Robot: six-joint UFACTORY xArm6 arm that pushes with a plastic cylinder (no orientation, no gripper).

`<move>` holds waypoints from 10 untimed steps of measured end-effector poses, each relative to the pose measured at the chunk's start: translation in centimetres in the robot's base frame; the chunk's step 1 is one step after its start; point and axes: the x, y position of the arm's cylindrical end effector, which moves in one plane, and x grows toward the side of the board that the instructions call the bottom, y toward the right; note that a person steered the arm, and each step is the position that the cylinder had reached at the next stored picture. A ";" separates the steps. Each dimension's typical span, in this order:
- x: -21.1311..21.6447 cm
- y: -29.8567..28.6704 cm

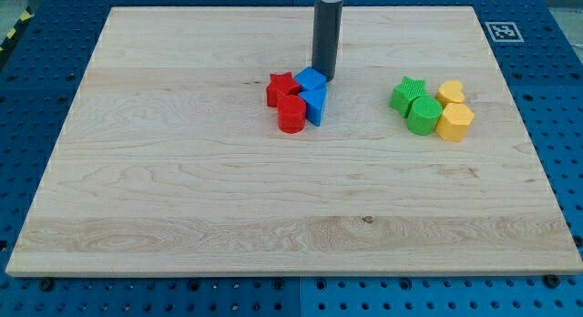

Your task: Push the green blocks into the yellow blocks

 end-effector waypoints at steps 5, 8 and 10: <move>-8.7 1.8; -9.0 2.1; 1.9 2.1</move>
